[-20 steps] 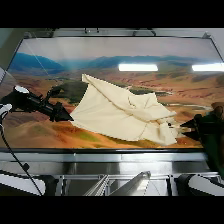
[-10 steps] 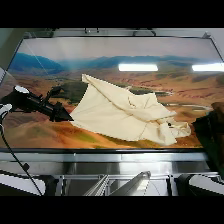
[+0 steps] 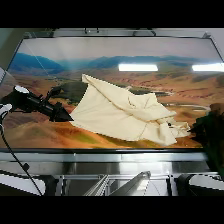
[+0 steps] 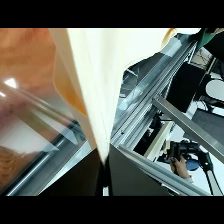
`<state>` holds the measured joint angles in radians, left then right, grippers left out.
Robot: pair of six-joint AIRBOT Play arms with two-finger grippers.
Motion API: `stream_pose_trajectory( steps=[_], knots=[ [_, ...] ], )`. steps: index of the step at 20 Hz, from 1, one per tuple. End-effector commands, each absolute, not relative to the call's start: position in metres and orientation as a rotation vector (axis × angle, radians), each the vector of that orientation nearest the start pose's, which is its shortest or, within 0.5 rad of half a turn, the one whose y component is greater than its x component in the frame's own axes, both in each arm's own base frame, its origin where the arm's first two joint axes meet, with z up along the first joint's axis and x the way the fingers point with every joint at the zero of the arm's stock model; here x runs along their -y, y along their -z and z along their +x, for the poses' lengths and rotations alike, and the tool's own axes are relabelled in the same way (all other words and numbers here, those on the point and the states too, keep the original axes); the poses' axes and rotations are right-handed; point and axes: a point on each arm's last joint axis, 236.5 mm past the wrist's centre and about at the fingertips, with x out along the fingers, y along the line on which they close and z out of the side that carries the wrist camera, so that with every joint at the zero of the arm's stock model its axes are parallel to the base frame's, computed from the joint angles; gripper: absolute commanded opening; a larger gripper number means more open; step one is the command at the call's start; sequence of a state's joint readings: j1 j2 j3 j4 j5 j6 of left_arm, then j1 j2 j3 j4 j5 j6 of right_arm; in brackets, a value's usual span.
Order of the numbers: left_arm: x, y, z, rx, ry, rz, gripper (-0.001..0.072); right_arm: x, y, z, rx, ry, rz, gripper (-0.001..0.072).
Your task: Fold the shirts.
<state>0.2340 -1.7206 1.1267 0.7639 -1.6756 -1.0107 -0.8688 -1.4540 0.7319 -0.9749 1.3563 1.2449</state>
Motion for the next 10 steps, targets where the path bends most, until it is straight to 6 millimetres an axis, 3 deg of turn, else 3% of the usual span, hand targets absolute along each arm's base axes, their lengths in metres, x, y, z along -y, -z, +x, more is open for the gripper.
stream_pose_trajectory(
  steps=[1,3,6,10],
  knots=[
    [0.103,0.051,0.299,-1.719,0.884,-0.726,0.0019,0.062,0.113,0.236,-1.470,-0.003,1.237,0.0361],
    [0.103,0.051,0.299,-1.719,0.883,-0.726,0.0019,0.059,0.106,0.250,-1.409,-0.037,1.274,0.0361],
    [0.103,0.051,0.300,-1.717,0.882,-0.725,0.0019,0.057,0.104,0.254,-1.392,-0.046,1.281,0.0361],
    [0.103,0.051,0.300,-1.717,0.882,-0.725,0.0019,0.035,0.112,0.261,-1.451,-0.078,1.216,0.0361]
  ],
)
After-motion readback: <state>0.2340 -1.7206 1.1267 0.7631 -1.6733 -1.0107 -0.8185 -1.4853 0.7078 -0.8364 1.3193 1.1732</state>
